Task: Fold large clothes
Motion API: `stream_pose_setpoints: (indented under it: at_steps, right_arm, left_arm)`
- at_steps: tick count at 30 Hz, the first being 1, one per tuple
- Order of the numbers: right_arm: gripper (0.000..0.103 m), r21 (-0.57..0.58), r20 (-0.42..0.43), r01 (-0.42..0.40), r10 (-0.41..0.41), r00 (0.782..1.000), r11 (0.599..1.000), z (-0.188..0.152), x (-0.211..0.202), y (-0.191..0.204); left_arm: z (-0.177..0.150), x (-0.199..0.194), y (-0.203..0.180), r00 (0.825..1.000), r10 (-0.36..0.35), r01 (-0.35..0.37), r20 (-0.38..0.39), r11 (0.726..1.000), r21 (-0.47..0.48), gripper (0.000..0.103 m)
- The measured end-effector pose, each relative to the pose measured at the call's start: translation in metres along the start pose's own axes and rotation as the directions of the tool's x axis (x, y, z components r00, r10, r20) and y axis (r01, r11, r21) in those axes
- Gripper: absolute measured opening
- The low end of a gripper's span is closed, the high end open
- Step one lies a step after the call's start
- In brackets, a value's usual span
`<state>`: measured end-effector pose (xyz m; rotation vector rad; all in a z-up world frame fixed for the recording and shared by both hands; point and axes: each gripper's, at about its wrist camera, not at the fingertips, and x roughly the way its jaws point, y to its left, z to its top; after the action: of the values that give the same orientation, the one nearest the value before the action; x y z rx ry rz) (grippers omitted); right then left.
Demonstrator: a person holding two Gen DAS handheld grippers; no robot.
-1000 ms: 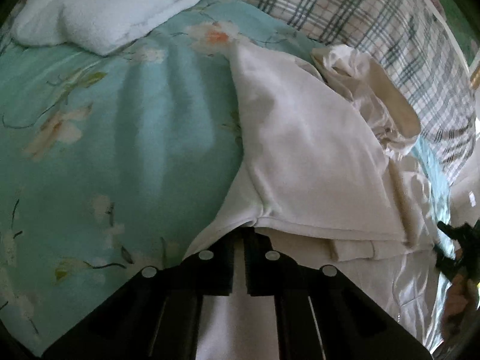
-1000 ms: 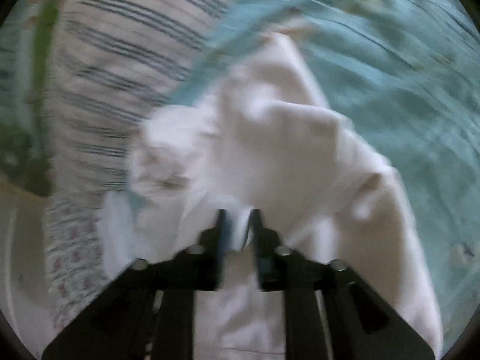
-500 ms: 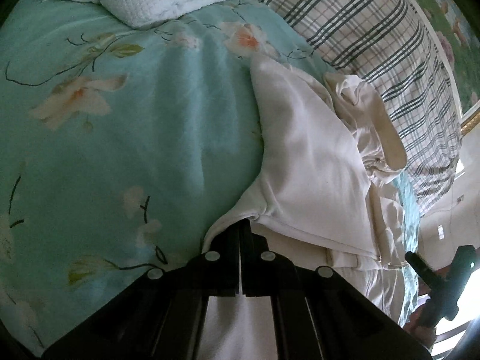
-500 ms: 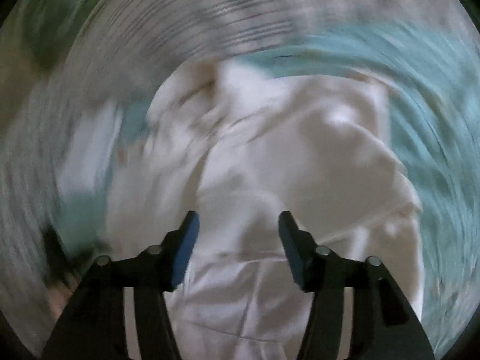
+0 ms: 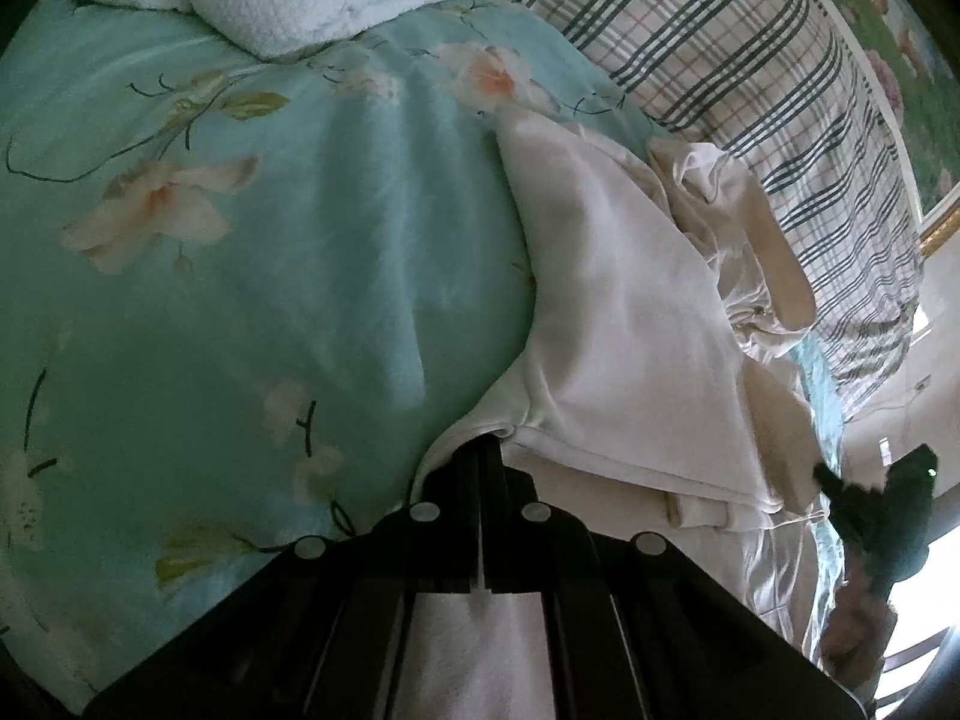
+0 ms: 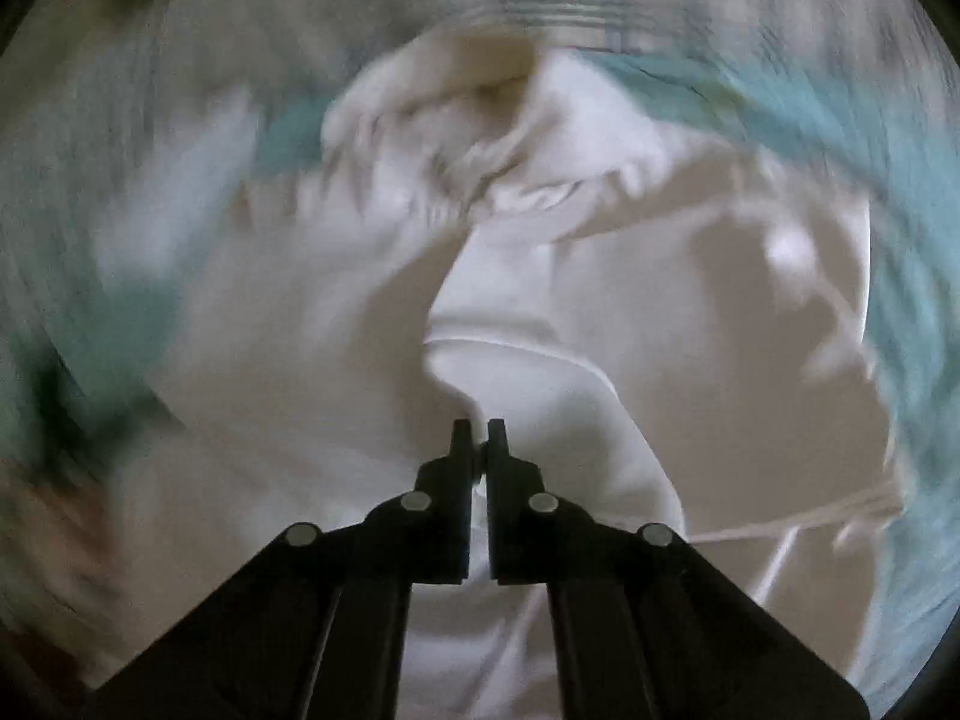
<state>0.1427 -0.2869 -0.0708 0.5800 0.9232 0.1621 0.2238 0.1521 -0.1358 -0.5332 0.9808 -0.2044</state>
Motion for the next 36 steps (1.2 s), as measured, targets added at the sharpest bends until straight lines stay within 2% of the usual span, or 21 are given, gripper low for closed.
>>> stream_pose_setpoints:
  at_steps: [1,2,4,5,7,10,11,12,14,17,18,19,20,21,23,28,29,31,32,33,36]
  right_arm:
    - [0.004,0.102,0.019,-0.022,0.020,1.000,0.995,0.006,-0.005,-0.017]
    - [0.005,0.209,0.048,0.014,-0.025,0.999,0.978,0.012,-0.013,-0.041]
    - [0.011,0.263,0.068,0.141,-0.164,0.984,0.955,0.018,-0.024,-0.061]
    - [0.016,0.289,0.069,0.217,-0.246,0.967,0.932,0.019,-0.032,-0.069]
    - [0.017,0.291,0.097,0.217,-0.254,0.962,0.932,0.014,-0.045,-0.070]
    - [0.041,0.213,0.144,0.213,-0.246,0.959,0.954,0.008,-0.055,-0.054]
    - [0.059,0.157,0.152,0.211,-0.235,0.960,0.965,0.008,-0.052,-0.044]
    - [0.069,0.126,0.151,0.217,-0.235,0.960,0.968,0.008,-0.048,-0.039]
    - [0.069,0.081,0.124,0.251,-0.259,0.958,0.965,0.008,-0.032,-0.030]
    - [0.067,0.049,0.031,0.306,-0.308,0.951,0.951,0.014,0.001,-0.032]
    - [0.038,0.039,0.009,0.323,-0.324,0.946,0.946,0.014,0.009,-0.034]
    - [0.018,0.034,-0.015,0.334,-0.333,0.943,0.942,0.013,0.016,-0.038]
    - [0.007,0.043,-0.035,0.343,-0.342,0.939,0.938,0.010,0.017,-0.041]
    - [0.007,0.065,-0.024,0.324,-0.323,0.946,0.944,0.008,0.012,-0.046]
    - [0.007,0.107,-0.017,0.329,-0.329,0.944,0.938,0.005,0.003,-0.057]
    - [0.010,0.188,-0.016,0.233,-0.234,0.972,0.954,0.005,-0.012,-0.065]
    - [0.015,0.171,-0.002,0.211,-0.214,0.977,0.962,0.009,-0.015,-0.058]
    - [0.036,0.144,0.018,0.187,-0.191,0.981,0.972,0.018,-0.017,-0.047]
    - [0.053,0.122,0.035,0.171,-0.176,0.984,0.978,0.025,-0.018,-0.039]
    - [0.059,0.104,0.051,0.164,-0.170,0.984,0.981,0.031,-0.020,-0.031]
    - [0.059,0.048,0.087,0.161,-0.164,0.983,0.986,0.053,-0.017,-0.011]
  left_arm:
    - [0.000,0.000,0.000,1.000,0.002,-0.002,-0.002,1.000,0.002,0.001]
    - [0.000,0.000,-0.001,1.000,0.005,-0.005,-0.003,1.000,0.004,0.001]
    - [0.000,-0.001,-0.003,1.000,0.017,-0.017,-0.014,1.000,0.010,0.001]
    - [0.000,-0.003,-0.004,0.999,0.026,-0.026,-0.020,1.000,0.018,0.001]
    - [-0.002,-0.011,-0.011,0.998,0.059,-0.057,-0.031,0.997,0.048,0.002]
    - [-0.008,-0.035,-0.035,1.000,0.020,-0.020,-0.004,0.991,0.131,0.013]
    - [-0.008,-0.042,-0.048,1.000,-0.013,0.013,0.002,0.987,0.159,0.016]
    - [-0.007,-0.043,-0.057,0.999,-0.033,0.032,0.003,0.984,0.176,0.018]
    - [-0.004,-0.038,-0.077,0.999,-0.041,0.037,0.011,0.975,0.218,0.030]
    - [0.001,-0.016,-0.092,1.000,-0.013,0.013,-0.002,0.967,0.253,0.032]
    - [0.002,-0.006,-0.093,1.000,-0.010,0.015,-0.019,0.967,0.254,0.032]
    - [0.003,0.003,-0.092,0.999,0.001,0.009,-0.039,0.968,0.252,0.032]
    - [0.003,0.013,-0.089,0.998,0.027,-0.012,-0.054,0.968,0.250,0.032]
    - [0.002,0.023,-0.082,0.996,0.058,-0.040,-0.070,0.969,0.243,0.031]
    - [0.002,0.031,-0.071,0.996,0.036,-0.018,-0.079,0.977,0.212,0.025]
    - [0.008,0.020,-0.074,0.996,0.024,-0.008,-0.080,0.981,0.194,0.029]
    - [0.012,0.018,-0.081,0.997,0.038,-0.022,-0.071,0.977,0.210,0.031]
    - [0.022,0.015,-0.093,0.998,0.040,-0.026,-0.053,0.973,0.231,0.036]
    - [0.026,0.013,-0.098,0.998,0.036,-0.023,-0.048,0.971,0.237,0.039]
    - [0.032,0.012,-0.105,0.999,0.035,-0.024,-0.040,0.969,0.244,0.040]
    - [0.060,0.014,-0.130,0.999,0.041,-0.035,-0.015,0.959,0.280,0.049]
